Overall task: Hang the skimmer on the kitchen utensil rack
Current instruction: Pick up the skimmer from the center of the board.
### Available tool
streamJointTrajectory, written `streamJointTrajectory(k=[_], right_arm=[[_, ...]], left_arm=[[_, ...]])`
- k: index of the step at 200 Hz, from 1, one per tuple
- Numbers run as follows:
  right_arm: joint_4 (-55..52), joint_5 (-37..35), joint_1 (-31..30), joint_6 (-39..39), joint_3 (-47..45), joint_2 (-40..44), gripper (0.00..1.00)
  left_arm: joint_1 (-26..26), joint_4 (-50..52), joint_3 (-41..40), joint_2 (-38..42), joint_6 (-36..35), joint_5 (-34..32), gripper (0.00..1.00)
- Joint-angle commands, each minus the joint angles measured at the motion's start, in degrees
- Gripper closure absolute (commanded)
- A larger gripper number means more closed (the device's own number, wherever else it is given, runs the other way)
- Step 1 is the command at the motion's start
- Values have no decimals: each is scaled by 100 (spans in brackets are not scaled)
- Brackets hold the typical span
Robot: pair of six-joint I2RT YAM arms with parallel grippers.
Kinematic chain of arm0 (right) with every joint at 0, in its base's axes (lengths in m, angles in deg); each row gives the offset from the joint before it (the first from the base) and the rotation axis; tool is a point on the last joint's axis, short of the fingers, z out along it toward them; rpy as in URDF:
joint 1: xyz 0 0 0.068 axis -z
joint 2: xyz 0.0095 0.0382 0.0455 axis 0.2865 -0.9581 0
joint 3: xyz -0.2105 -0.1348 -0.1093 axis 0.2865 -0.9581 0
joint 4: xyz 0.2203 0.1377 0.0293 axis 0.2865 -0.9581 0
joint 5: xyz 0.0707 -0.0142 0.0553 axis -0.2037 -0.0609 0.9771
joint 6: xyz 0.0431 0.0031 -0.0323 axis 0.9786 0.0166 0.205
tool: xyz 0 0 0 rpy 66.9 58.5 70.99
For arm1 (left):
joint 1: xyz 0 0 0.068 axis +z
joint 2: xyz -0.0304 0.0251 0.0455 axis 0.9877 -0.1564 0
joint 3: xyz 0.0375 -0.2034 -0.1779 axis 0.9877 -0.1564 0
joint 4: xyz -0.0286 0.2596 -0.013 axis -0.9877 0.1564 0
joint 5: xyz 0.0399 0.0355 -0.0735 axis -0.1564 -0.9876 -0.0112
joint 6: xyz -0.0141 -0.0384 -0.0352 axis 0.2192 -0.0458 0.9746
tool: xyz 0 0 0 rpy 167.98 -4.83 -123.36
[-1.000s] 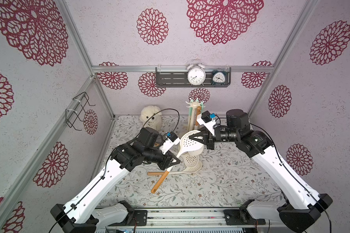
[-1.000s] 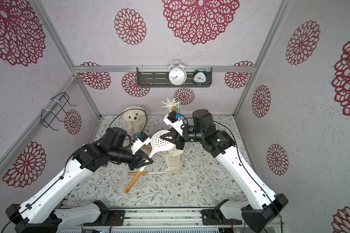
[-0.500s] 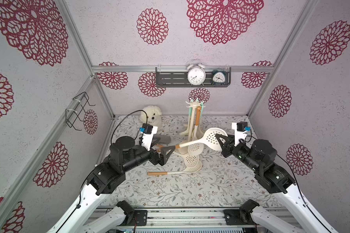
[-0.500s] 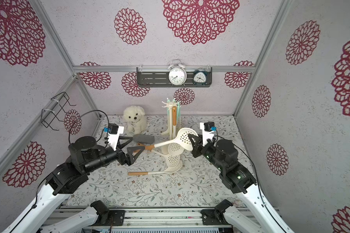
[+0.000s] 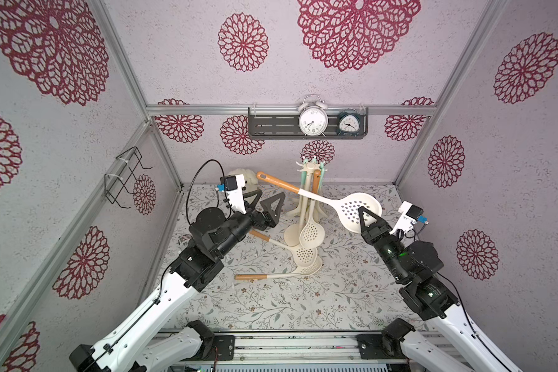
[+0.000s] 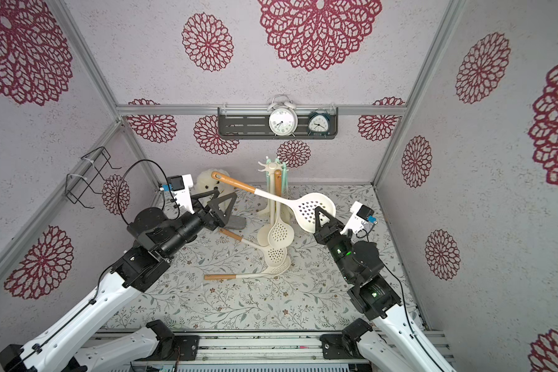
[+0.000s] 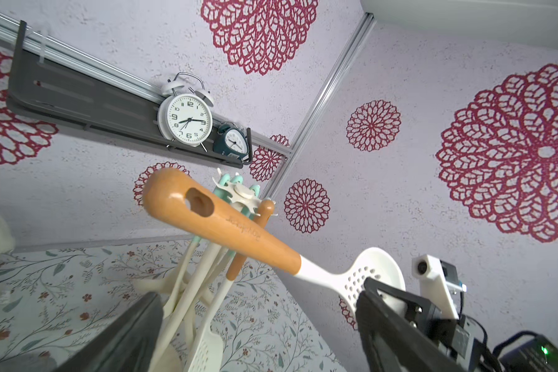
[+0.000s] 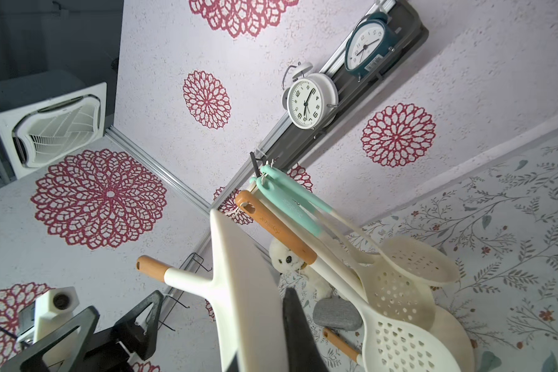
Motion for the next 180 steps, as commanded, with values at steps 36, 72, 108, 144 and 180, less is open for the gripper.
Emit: streamJointTrajectory(k=[36, 72, 108, 144, 180], right_arm=[[1085, 154, 5, 918, -278, 218, 100], [1376, 130, 4, 1358, -641, 362, 100], [1420, 173, 5, 1451, -855, 435, 100], [861, 65, 5, 416, -836, 837, 51], [-629, 439, 10, -2348, -86, 1055, 6]], left_arm=[[24, -1346, 625, -913, 295, 93, 16], [10, -1681, 753, -1280, 602, 345, 46], [10, -1850, 762, -1413, 742, 377, 81], [30, -1114, 961, -1229, 369, 409, 100], [132, 918, 1623, -948, -595, 1424, 100]])
